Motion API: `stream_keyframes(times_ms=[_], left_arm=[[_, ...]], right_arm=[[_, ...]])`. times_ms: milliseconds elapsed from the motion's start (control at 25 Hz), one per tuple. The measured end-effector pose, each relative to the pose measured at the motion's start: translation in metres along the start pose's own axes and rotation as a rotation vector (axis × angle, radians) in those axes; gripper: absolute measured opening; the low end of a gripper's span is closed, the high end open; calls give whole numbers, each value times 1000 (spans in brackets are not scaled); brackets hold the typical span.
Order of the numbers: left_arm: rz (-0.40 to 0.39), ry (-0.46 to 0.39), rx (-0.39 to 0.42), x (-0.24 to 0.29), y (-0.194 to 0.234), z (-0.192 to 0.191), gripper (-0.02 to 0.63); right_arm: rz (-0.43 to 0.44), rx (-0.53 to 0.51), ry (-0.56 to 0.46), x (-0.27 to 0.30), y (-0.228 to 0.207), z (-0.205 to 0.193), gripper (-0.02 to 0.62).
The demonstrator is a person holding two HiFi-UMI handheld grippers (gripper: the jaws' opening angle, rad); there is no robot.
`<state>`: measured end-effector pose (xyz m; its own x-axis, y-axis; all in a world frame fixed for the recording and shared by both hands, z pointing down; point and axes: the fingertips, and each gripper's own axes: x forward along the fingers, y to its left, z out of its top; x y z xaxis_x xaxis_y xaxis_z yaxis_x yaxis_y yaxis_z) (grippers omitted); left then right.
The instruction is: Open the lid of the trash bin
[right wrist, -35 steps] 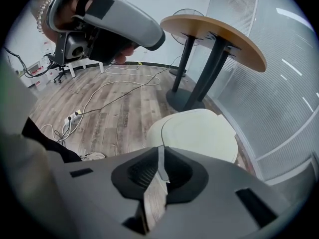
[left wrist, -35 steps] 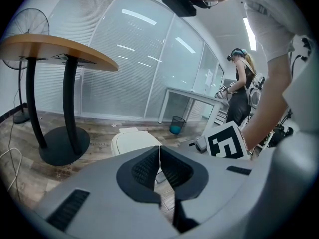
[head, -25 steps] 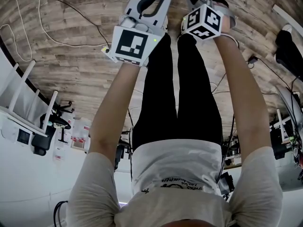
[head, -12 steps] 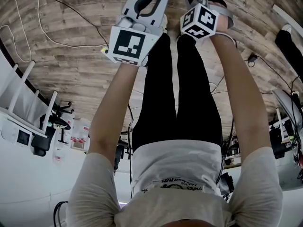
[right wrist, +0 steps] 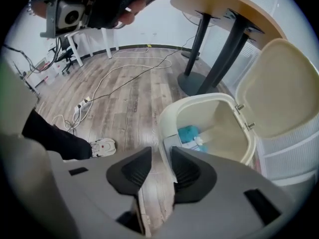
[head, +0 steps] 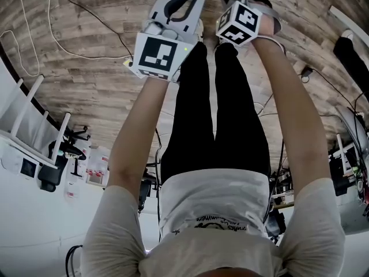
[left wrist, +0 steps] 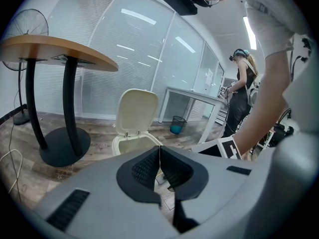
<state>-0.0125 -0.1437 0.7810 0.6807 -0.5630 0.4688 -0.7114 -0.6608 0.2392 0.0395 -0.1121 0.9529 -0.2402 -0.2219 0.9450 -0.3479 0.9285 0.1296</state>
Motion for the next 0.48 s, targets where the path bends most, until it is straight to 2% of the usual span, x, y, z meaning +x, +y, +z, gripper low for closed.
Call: stream_keyframes(times_ms=[200,480], left_arm=[[-15,4,18,-4,-5,7,20],[-15,-3,34,-12,-6,24,20]], right_arm=[[-4,127,-23,-10,-6,3,99],[-25,153,-72,-36,-12,20,97]])
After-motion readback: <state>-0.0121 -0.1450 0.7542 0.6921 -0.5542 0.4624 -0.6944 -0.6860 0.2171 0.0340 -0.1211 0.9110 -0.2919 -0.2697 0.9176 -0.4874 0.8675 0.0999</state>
